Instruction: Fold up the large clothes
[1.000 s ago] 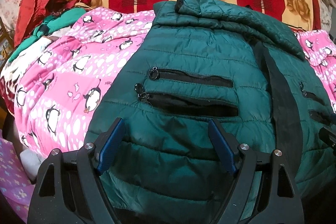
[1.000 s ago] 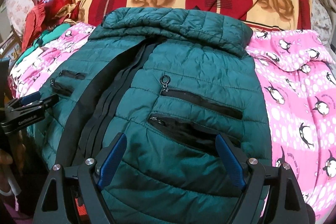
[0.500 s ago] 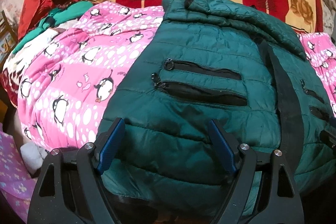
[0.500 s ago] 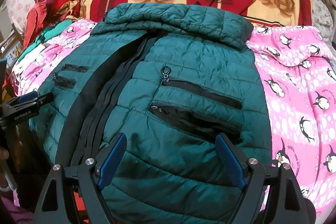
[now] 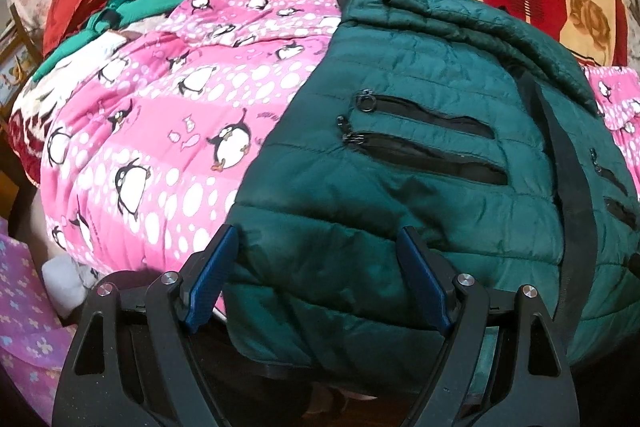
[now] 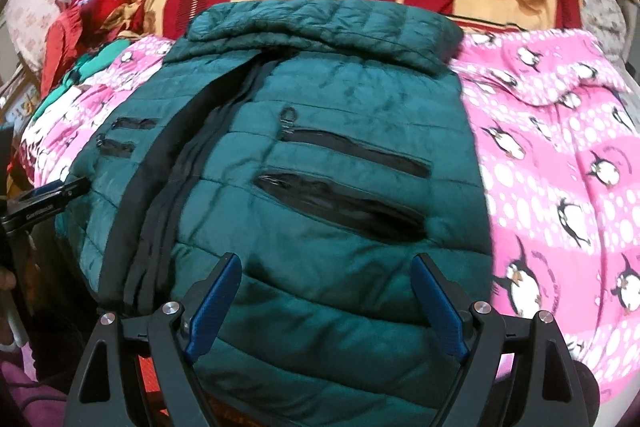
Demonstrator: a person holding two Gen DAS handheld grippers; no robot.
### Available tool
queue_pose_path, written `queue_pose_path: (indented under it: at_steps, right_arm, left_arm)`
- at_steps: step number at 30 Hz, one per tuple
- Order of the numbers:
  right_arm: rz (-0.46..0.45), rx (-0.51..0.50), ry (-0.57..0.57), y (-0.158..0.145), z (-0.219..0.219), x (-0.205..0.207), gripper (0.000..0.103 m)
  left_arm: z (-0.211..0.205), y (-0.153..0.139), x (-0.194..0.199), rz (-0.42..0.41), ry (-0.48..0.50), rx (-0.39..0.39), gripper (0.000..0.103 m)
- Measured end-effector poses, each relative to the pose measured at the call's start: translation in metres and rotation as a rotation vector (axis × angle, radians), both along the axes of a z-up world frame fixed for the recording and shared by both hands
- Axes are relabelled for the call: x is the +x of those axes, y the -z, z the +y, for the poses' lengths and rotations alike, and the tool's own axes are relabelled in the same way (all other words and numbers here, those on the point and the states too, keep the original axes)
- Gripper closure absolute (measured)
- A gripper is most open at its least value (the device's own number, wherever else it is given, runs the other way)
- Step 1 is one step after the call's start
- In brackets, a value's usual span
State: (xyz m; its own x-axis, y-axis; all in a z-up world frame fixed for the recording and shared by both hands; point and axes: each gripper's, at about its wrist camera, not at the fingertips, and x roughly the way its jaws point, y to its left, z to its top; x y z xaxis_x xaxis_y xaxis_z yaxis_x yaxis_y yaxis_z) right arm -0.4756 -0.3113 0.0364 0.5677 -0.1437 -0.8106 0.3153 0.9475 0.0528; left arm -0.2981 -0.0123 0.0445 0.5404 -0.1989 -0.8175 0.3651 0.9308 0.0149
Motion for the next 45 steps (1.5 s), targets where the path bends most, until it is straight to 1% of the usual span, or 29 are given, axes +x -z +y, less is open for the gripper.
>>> queue_pose_path:
  at_steps: [2, 5, 9, 11, 14, 16, 18, 19, 20, 21, 22, 24, 27, 30, 31, 32, 33, 34, 35, 36, 37, 38, 39, 41, 45]
  right_arm:
    - [0.005, 0.002, 0.019, 0.0, -0.006, -0.005, 0.014]
    - [0.017, 0.008, 0.035, 0.001, -0.013, -0.013, 0.014]
    - [0.05, 0.0, 0.051, 0.005, -0.021, -0.023, 0.014]
    - [0.061, 0.008, 0.063, 0.008, -0.026, -0.03, 0.014]
    - [0.061, 0.061, 0.067, 0.015, -0.034, -0.037, 0.012]
    - [0.077, 0.106, 0.064, 0.022, -0.038, -0.039, 0.012]
    - [0.084, 0.152, 0.063, 0.027, -0.043, -0.04, 0.012]
    - [0.079, 0.171, 0.064, 0.029, -0.046, -0.041, 0.012]
    - [0.074, 0.192, 0.064, 0.031, -0.048, -0.042, 0.012]
    - [0.071, 0.214, 0.061, 0.032, -0.05, -0.041, 0.012]
    - [0.07, 0.246, 0.054, 0.034, -0.051, -0.04, 0.012]
    - [0.069, 0.303, 0.026, 0.037, -0.047, -0.039, 0.012]
    - [0.071, 0.289, -0.035, 0.035, -0.036, -0.039, 0.011]
    - [0.067, 0.261, -0.102, 0.035, -0.028, -0.039, 0.012]
    - [0.059, 0.257, -0.111, 0.037, -0.027, -0.038, 0.015]
    - [0.053, 0.258, -0.114, 0.039, -0.027, -0.038, 0.026]
    - [0.045, 0.251, -0.113, 0.038, -0.027, -0.037, 0.035]
    - [0.034, 0.24, -0.11, 0.037, -0.028, -0.038, 0.048]
    - [0.017, 0.24, -0.114, 0.035, -0.029, -0.04, 0.06]
    - [0.002, 0.237, -0.118, 0.032, -0.03, -0.042, 0.065]
    - [-0.016, 0.228, -0.125, 0.027, -0.031, -0.043, 0.07]
    - [-0.027, 0.223, -0.132, 0.024, -0.031, -0.044, 0.073]
    - [-0.04, 0.213, -0.138, 0.019, -0.03, -0.044, 0.073]
    - [-0.071, 0.2, -0.15, 0.008, -0.031, -0.045, 0.076]
    - [-0.166, 0.185, -0.168, -0.019, -0.032, -0.046, 0.077]
  left_arm:
    - [0.004, 0.001, 0.003, 0.014, -0.004, -0.012, 0.021]
    - [0.013, 0.001, 0.008, 0.047, 0.002, -0.054, 0.021]
    - [0.031, 0.002, 0.02, 0.094, -0.017, -0.153, 0.021]
    - [0.04, 0.007, 0.027, 0.132, -0.04, -0.197, 0.021]
    - [0.05, 0.018, 0.036, 0.218, -0.056, -0.265, 0.021]
    - [0.055, 0.023, 0.039, 0.254, -0.063, -0.3, 0.021]
    - [0.058, 0.025, 0.04, 0.27, -0.061, -0.324, 0.021]
    - [0.058, 0.026, 0.04, 0.269, -0.058, -0.328, 0.021]
    - [0.058, 0.027, 0.039, 0.268, -0.054, -0.325, 0.018]
    - [0.056, 0.029, 0.038, 0.271, -0.047, -0.317, 0.011]
    - [0.053, 0.031, 0.037, 0.281, -0.035, -0.302, 0.009]
    - [0.049, 0.035, 0.034, 0.29, -0.008, -0.279, 0.008]
    - [0.047, 0.036, 0.03, 0.288, 0.036, -0.256, 0.006]
    - [0.046, 0.037, 0.028, 0.294, 0.057, -0.259, 0.007]
    - [0.044, 0.036, 0.028, 0.291, 0.064, -0.259, 0.01]
    - [0.043, 0.035, 0.026, 0.284, 0.073, -0.264, 0.022]
    - [0.041, 0.032, 0.024, 0.27, 0.078, -0.263, 0.035]
    - [0.04, 0.027, 0.021, 0.244, 0.081, -0.256, 0.043]
    - [0.039, 0.024, 0.019, 0.222, 0.079, -0.247, 0.057]
    - [0.038, 0.02, 0.017, 0.189, 0.073, -0.233, 0.068]
    - [0.038, 0.017, 0.015, 0.166, 0.07, -0.23, 0.073]
    - [0.038, 0.014, 0.014, 0.151, 0.069, -0.232, 0.08]
    - [0.037, 0.009, 0.012, 0.133, 0.07, -0.236, 0.084]
    - [0.037, 0.0, 0.01, 0.098, 0.078, -0.245, 0.087]
    - [0.037, -0.028, 0.007, 0.002, 0.097, -0.282, 0.089]
